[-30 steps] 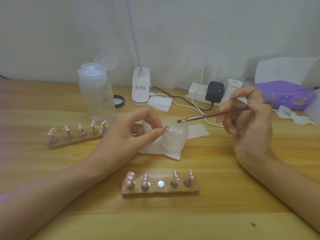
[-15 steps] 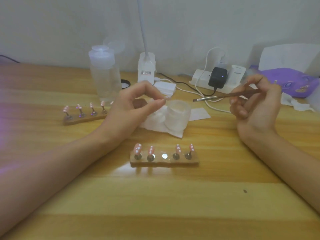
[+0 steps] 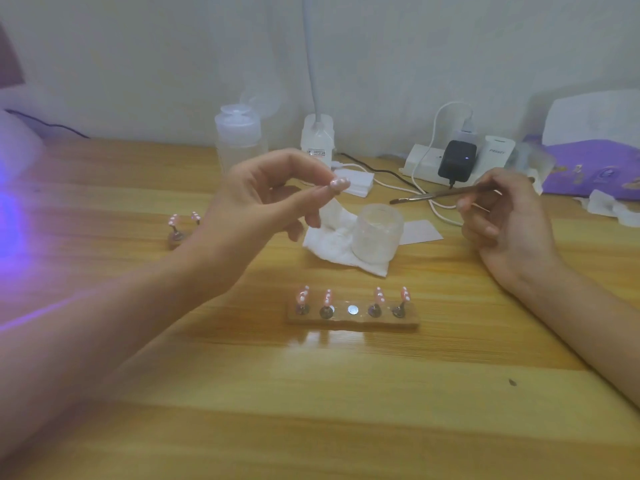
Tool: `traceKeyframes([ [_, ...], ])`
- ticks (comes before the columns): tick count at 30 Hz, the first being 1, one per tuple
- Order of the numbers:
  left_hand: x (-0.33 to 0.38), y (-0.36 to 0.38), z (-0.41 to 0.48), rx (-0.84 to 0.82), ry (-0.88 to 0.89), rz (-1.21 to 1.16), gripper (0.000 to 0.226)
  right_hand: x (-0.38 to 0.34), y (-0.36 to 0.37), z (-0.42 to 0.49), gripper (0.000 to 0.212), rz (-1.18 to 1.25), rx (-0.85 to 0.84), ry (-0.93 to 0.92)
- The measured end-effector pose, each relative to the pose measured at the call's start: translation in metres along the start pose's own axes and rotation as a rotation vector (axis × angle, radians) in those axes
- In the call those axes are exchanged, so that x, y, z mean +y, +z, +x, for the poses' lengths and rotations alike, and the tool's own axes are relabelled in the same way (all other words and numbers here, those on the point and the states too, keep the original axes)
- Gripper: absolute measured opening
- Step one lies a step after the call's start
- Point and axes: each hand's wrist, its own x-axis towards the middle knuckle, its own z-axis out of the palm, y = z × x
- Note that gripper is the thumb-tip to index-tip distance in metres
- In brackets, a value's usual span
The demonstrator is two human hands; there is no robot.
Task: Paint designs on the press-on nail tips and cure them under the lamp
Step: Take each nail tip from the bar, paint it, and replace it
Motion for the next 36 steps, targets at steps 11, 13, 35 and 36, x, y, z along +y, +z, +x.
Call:
traceKeyframes([
  [11, 0.003, -0.006, -0.018, -0.002, -0.123, -0.215, 0.014, 0.003, -0.001, 0.000, 0.027, -0.035, -0.038, -0.039],
  [13, 0.008, -0.005, -0.022, -0.051, -0.101, -0.150, 0.012, 0.003, -0.001, 0.000, 0.027, -0.039, -0.036, -0.040],
  [35, -0.003, 0.035, -0.054, -0.161, -0.100, 0.510, 0.011, 0.006, -0.003, 0.003, 0.026, -0.119, -0.097, -0.014],
  [36, -0.003, 0.036, -0.054, -0.154, -0.110, 0.520, 0.012, 0.006, -0.003, 0.003, 0.026, -0.124, -0.101, -0.013],
])
